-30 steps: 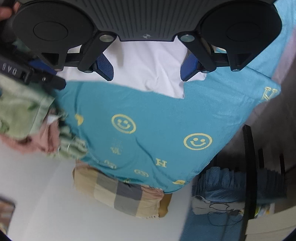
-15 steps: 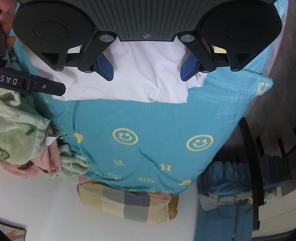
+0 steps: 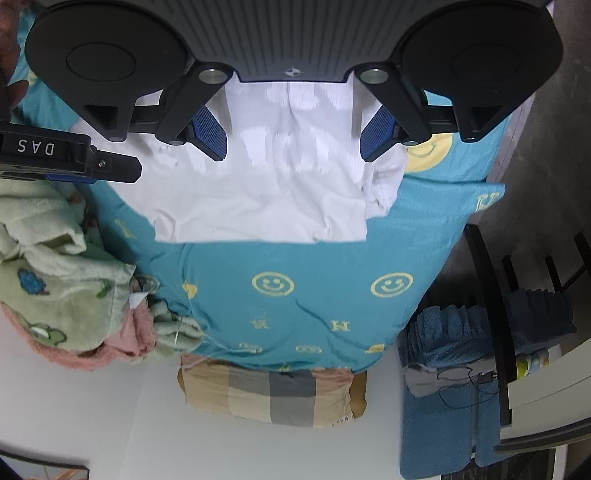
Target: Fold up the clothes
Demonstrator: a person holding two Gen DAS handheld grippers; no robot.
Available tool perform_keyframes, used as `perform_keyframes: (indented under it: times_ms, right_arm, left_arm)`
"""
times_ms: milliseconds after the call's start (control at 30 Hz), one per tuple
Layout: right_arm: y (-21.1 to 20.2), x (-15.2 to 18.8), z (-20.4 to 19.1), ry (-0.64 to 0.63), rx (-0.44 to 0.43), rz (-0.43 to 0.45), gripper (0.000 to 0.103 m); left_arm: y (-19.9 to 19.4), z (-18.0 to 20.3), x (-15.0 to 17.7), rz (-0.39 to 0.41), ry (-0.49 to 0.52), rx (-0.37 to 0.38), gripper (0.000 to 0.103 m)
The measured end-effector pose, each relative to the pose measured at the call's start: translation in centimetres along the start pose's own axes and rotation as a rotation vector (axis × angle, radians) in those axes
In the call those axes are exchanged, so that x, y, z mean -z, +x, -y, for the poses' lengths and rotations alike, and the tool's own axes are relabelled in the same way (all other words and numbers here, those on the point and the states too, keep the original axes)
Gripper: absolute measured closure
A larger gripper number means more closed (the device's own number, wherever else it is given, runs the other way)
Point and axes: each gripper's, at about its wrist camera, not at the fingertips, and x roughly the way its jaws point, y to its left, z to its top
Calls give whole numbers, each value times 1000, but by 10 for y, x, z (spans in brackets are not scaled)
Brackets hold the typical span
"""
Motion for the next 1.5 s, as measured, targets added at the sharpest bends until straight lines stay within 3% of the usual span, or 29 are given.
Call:
perform_keyframes:
  times_ms: [133,233,367,567,633,800,933,1100,1267,1367,1500]
  right_arm:
    - [19,11,-1,-14,38,-74,36]
    - [29,16,2,4,37,-114,36]
    - [28,16,3,15,33,-109,35]
    - [30,13,5,22,31,-112,35]
    - [30,12,7,38,26,-112,35]
    - [27,7,16,128,-4,-103,35]
    - [23,4,25,231,-51,-88,35]
    - [12,4,34,405,-197,-68,34]
    - [9,16,24,602,-486,-137,34]
    - [27,39,9,782,-669,-248,34]
    - [52,78,0,1054,-744,-349,34]
  left_arm:
    - [18,0,9,-79,14,-12,22]
    - [21,-3,11,-94,-5,-2,22]
    - [8,-9,8,-115,-97,54,22]
    - [-4,-32,17,-196,-423,250,16]
    - [3,-43,25,-244,-539,284,15]
    - [31,-73,50,-343,-830,333,15]
    - [46,-91,65,-327,-992,327,17]
    - [46,-104,68,-215,-1085,319,43]
    - [39,-103,61,-141,-1054,327,71]
    - [31,-101,49,-77,-1045,376,79]
    - [22,-92,31,-10,-1008,415,82]
